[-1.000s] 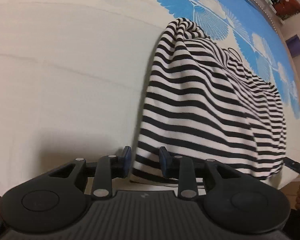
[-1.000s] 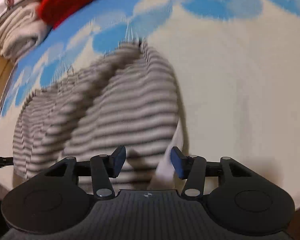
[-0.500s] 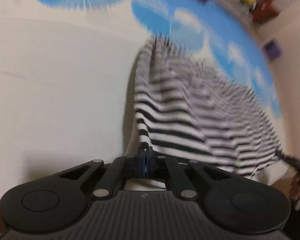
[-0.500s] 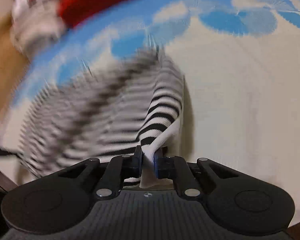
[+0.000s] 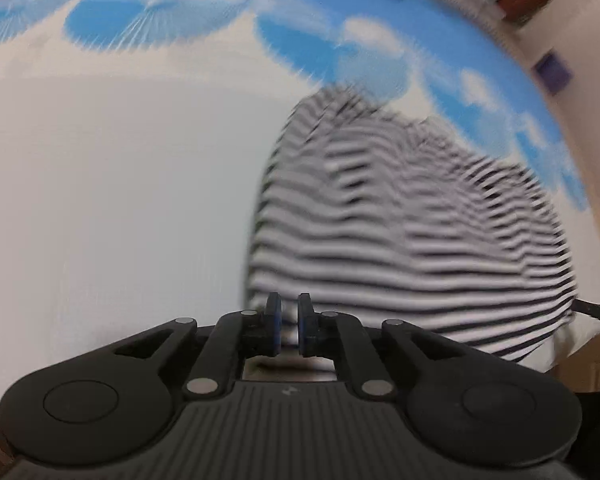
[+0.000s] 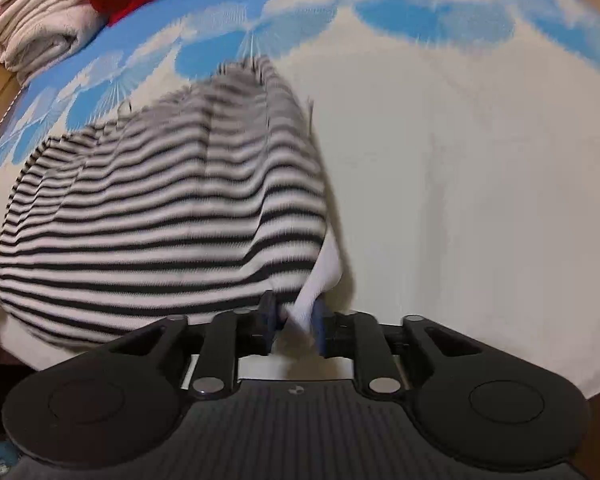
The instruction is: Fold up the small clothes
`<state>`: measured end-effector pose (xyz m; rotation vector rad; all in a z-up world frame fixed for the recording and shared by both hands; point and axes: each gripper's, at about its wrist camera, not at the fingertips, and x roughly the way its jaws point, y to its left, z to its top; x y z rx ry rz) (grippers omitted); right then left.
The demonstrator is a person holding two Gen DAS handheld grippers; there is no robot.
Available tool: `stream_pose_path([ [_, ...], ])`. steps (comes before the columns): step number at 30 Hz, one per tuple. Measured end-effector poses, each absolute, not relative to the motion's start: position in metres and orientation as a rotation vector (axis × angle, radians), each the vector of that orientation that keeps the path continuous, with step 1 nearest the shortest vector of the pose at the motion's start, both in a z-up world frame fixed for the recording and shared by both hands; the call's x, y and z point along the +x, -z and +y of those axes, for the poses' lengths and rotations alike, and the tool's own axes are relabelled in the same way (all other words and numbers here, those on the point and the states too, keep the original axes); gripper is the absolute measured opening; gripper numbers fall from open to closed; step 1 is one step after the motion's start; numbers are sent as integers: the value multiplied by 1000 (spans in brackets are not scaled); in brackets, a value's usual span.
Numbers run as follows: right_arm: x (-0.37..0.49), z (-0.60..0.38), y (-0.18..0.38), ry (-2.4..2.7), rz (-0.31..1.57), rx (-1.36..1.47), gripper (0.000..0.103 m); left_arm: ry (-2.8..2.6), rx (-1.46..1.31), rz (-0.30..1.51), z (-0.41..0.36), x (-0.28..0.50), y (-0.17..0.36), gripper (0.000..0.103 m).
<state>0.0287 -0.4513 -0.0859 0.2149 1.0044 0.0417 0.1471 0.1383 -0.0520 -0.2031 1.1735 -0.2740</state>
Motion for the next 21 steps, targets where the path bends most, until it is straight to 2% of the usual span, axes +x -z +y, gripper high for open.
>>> stream_pose_path([
  [3, 26, -450, 75, -122, 924, 245, 25, 408, -197, 1151, 118, 149, 46, 7],
  [5, 28, -442, 78, -216, 924, 242, 25, 483, -135, 1214, 99, 148, 57, 14],
  [8, 36, -418, 101, -250, 1058, 104, 24, 380, 57, 1365, 80, 152, 91, 14],
  [10, 37, -414, 122, -221, 1178, 13, 24, 325, 10, 1418, 86, 160, 100, 13],
  [17, 32, -413, 97, -253, 1066, 57, 24, 269, -138, 1134, 95, 176, 49, 15],
  [21, 48, -409, 122, -203, 1172, -14, 24, 254, -164, 1039, 82, 192, 39, 15],
])
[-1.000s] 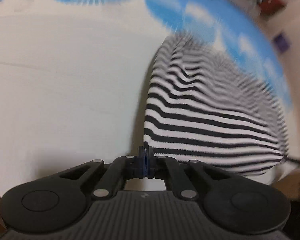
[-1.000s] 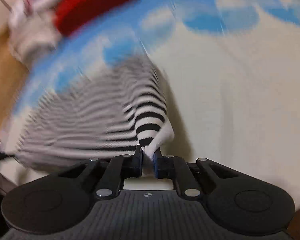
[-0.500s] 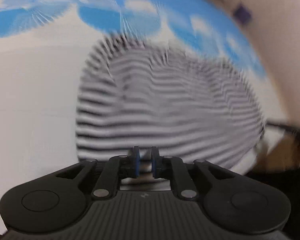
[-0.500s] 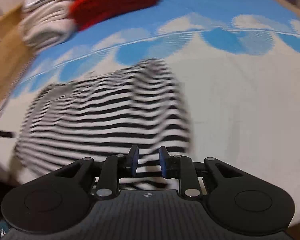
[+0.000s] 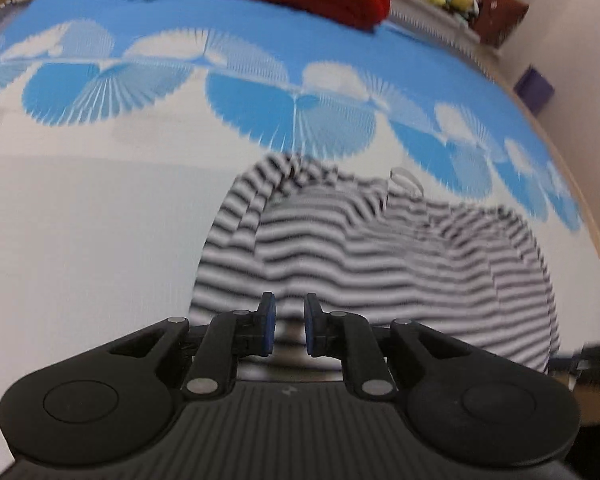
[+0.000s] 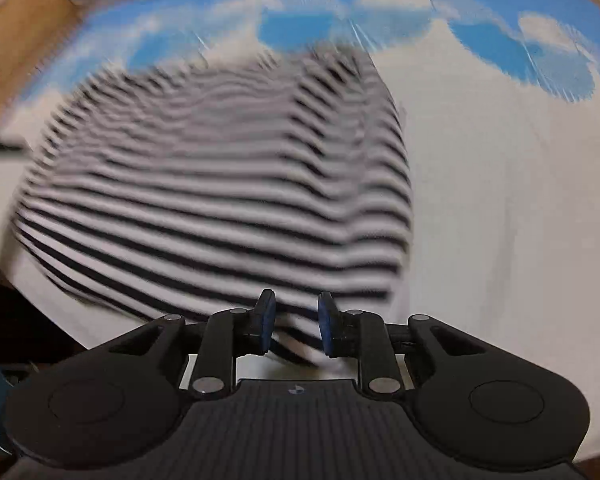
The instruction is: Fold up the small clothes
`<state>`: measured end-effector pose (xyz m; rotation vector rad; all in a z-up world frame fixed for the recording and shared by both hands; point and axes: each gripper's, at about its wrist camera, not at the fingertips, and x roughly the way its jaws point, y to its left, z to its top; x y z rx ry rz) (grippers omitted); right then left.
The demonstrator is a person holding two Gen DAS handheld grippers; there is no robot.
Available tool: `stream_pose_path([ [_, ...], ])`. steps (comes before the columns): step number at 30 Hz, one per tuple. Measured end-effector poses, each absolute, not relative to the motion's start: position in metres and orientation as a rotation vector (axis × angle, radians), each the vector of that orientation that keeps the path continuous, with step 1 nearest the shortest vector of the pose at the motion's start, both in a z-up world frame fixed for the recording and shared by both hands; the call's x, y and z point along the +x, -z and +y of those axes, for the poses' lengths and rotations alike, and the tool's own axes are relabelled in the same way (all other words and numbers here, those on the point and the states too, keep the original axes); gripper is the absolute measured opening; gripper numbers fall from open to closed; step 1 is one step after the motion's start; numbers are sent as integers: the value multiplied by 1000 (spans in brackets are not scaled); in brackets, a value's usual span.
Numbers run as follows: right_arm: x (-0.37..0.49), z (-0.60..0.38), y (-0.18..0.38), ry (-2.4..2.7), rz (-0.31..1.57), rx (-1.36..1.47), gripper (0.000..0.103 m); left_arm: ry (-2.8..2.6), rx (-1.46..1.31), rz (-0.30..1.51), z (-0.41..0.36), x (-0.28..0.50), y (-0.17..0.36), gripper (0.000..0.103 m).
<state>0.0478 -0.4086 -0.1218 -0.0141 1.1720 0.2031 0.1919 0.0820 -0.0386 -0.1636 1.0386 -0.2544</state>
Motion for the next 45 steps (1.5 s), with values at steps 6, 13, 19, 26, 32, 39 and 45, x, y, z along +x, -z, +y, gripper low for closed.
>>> stream_pose_path([
  [6, 51, -401, 102, -217, 1054, -8, 24, 225, -159, 986, 66, 220, 40, 15],
  [13, 68, -407, 121, -150, 1139, -71, 31, 52, 8, 1165, 51, 254, 92, 15],
  [19, 68, -408, 110, -156, 1069, -79, 32, 144, -142, 996, 52, 250, 53, 25],
  [26, 69, -407, 123, -81, 1118, -161, 48, 184, 39, 1182, 22, 245, 93, 39],
  [32, 56, -411, 101, -16, 1031, -98, 48, 171, 168, 862, 12, 197, 36, 80],
  [39, 32, -407, 80, 5, 941, -75, 52, 174, 138, 743, 21, 120, -10, 83],
  [45, 16, -398, 67, 17, 882, -61, 53, 106, 13, 794, 30, 64, 2, 83],
])
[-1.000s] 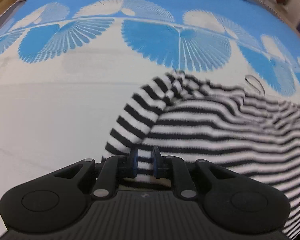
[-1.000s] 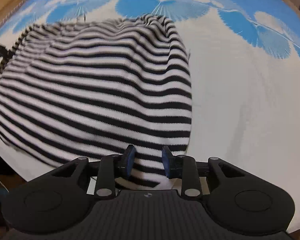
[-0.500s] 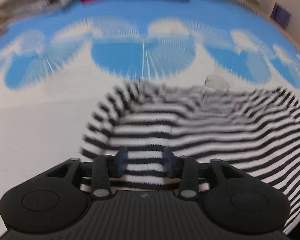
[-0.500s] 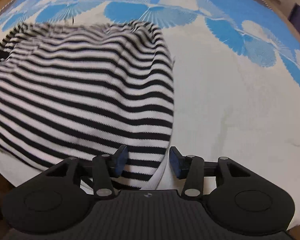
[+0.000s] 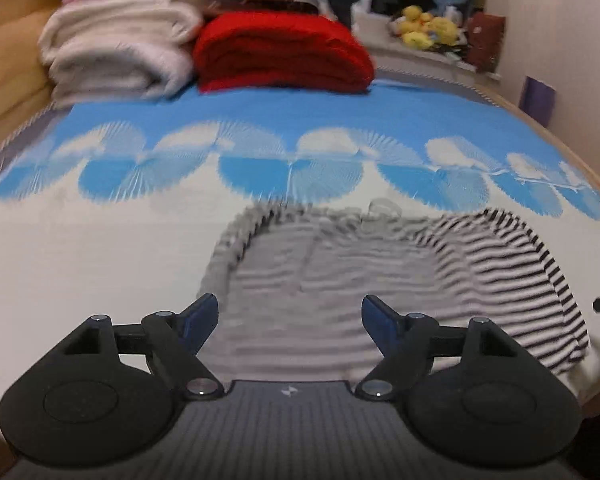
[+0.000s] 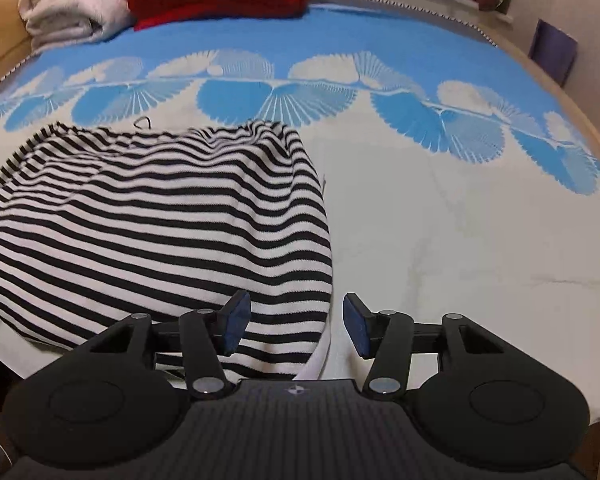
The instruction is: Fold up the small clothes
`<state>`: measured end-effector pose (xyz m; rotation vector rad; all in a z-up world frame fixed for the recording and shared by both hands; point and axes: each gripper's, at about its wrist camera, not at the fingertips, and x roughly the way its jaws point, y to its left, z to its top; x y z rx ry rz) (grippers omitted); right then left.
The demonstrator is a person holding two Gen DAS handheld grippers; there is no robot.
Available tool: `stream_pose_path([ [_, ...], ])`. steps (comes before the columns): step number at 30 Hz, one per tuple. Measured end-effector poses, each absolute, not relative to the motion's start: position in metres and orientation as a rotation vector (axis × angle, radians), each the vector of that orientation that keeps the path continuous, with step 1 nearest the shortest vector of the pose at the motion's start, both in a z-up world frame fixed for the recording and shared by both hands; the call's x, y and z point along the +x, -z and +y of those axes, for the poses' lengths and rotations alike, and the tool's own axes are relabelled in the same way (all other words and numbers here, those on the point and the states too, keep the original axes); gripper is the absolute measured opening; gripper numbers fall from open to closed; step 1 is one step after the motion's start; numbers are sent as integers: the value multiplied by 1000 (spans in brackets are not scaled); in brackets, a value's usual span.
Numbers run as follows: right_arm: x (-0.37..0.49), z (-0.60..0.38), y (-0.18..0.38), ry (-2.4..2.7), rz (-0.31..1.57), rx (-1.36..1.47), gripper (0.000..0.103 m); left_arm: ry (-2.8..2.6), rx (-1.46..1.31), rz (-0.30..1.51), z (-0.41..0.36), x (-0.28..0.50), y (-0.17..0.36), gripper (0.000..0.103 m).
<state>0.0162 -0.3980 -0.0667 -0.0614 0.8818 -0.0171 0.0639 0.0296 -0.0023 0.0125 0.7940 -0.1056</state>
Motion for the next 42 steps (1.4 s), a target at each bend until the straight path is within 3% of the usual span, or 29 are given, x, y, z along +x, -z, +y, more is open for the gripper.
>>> stream_pose_path([
  [7, 1, -382, 48, 48, 783, -15, 53, 52, -15, 877, 48, 39, 20, 73],
  [12, -13, -372, 41, 74, 738, 40, 53, 28, -60, 897, 61, 39, 18, 57],
  [20, -37, -367, 36, 124, 685, 118, 53, 31, -145, 927, 68, 46, 31, 44],
  [32, -47, -383, -25, 238, 536, 62, 53, -23, -318, 1066, 80, 64, 55, 44],
  [37, -55, -399, -9, 253, 569, 48, 54, -32, -324, 1089, 75, 70, 60, 46],
  [40, -57, -404, -1, 255, 542, 94, 53, -48, -331, 1106, 77, 72, 65, 49],
  [42, -58, -401, 1, 247, 507, 85, 54, -74, -346, 1121, 81, 73, 70, 57],
])
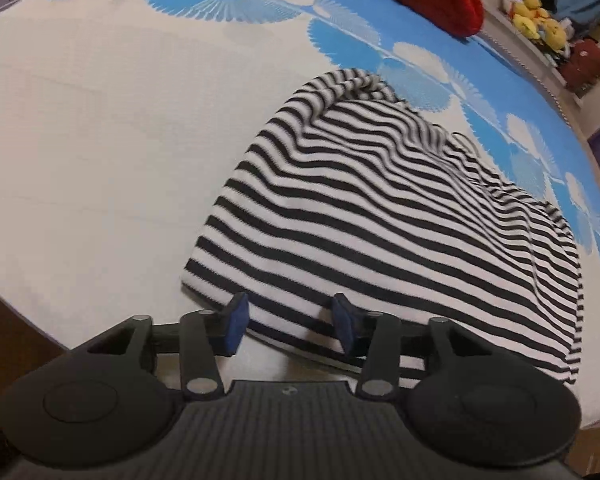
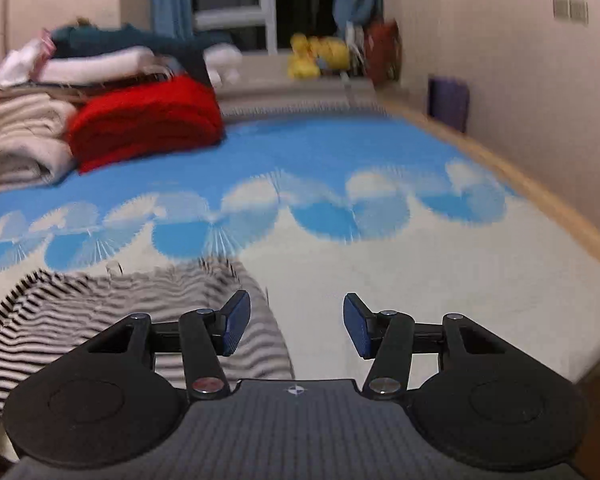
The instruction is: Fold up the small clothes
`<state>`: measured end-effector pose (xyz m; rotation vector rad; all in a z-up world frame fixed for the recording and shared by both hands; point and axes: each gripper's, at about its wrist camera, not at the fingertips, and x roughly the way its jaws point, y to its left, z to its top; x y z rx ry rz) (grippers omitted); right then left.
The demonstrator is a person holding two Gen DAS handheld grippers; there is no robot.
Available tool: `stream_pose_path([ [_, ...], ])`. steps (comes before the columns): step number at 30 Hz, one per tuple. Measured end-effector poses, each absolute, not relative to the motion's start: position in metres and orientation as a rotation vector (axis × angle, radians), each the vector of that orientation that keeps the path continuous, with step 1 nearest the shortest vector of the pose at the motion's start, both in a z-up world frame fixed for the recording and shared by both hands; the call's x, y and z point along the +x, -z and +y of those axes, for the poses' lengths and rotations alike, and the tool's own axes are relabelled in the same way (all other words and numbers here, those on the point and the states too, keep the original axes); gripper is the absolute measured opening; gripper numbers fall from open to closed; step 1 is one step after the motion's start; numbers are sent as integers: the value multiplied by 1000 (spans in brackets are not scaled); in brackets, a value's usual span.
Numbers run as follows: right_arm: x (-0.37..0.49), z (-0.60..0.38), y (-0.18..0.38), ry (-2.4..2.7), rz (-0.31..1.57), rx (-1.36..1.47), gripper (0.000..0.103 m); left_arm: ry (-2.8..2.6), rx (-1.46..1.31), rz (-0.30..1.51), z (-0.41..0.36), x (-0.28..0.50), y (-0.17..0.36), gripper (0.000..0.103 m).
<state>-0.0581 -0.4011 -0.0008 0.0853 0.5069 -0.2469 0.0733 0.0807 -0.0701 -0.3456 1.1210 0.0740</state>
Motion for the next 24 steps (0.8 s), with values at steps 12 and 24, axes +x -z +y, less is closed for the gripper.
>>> stream_pose_path([
  [12, -53, -406, 15, 209, 517, 157, 54, -161, -385, 1162, 85, 79, 94, 80],
  [24, -60, -408, 16, 197, 515, 152, 54, -119, -393, 1085, 71, 74, 86, 45],
])
